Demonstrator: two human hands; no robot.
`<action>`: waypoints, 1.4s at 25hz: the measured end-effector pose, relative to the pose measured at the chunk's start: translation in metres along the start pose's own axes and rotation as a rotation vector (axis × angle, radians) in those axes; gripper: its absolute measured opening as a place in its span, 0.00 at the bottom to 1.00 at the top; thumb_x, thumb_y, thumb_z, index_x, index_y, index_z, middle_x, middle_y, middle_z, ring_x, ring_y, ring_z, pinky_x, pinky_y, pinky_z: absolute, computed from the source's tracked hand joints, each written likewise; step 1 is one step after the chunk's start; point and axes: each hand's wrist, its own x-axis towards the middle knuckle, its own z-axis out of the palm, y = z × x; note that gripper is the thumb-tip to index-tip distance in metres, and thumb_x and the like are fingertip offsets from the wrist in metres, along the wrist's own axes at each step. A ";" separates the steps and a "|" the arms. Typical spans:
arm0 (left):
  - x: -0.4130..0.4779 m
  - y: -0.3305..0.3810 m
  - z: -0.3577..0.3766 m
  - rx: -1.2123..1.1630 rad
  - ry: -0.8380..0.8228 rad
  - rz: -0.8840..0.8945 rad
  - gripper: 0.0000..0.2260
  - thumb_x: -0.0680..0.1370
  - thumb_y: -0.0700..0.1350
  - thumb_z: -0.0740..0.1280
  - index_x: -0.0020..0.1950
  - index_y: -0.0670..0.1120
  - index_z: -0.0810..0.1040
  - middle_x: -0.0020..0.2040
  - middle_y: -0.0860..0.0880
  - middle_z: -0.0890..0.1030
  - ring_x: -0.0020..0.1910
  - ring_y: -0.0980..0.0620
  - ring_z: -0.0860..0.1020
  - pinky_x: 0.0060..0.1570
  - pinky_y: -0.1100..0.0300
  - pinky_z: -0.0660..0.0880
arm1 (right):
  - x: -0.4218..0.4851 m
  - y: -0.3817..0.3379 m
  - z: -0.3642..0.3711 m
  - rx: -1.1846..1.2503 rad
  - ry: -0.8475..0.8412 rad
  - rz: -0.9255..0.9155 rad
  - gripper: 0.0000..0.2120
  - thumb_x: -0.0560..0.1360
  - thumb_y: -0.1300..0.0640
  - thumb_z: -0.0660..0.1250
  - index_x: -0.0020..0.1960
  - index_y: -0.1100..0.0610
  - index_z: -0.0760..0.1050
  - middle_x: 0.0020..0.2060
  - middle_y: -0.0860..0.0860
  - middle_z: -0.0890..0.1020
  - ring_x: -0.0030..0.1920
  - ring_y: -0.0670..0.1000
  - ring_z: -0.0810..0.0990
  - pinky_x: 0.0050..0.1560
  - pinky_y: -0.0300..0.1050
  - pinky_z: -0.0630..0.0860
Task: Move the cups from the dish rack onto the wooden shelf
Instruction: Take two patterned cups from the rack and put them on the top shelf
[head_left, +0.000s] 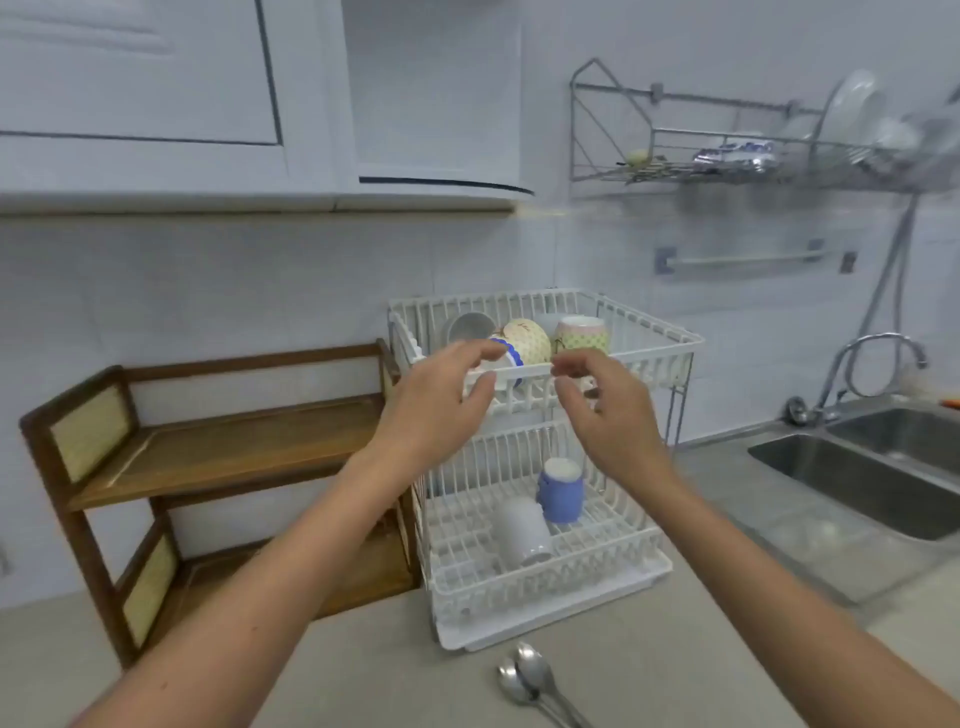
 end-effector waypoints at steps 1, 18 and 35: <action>0.023 0.000 0.003 0.025 -0.006 0.011 0.13 0.79 0.47 0.61 0.63 0.51 0.76 0.60 0.53 0.80 0.56 0.55 0.77 0.54 0.55 0.75 | 0.022 0.009 -0.007 -0.041 -0.005 -0.013 0.08 0.74 0.58 0.65 0.53 0.54 0.78 0.46 0.45 0.81 0.48 0.47 0.79 0.44 0.40 0.73; 0.159 -0.023 0.113 0.674 -0.751 -0.487 0.44 0.71 0.66 0.65 0.77 0.46 0.50 0.66 0.43 0.75 0.60 0.42 0.75 0.58 0.49 0.74 | 0.187 0.132 -0.008 -1.363 -1.034 -0.719 0.36 0.71 0.54 0.69 0.74 0.45 0.54 0.73 0.49 0.62 0.69 0.54 0.65 0.58 0.53 0.71; 0.146 -0.026 0.112 0.493 -0.251 -0.616 0.43 0.60 0.65 0.70 0.69 0.46 0.63 0.59 0.46 0.77 0.54 0.43 0.76 0.45 0.55 0.75 | 0.187 0.160 -0.024 -1.291 -0.719 -0.756 0.39 0.61 0.41 0.71 0.66 0.49 0.57 0.59 0.52 0.73 0.48 0.58 0.79 0.37 0.47 0.66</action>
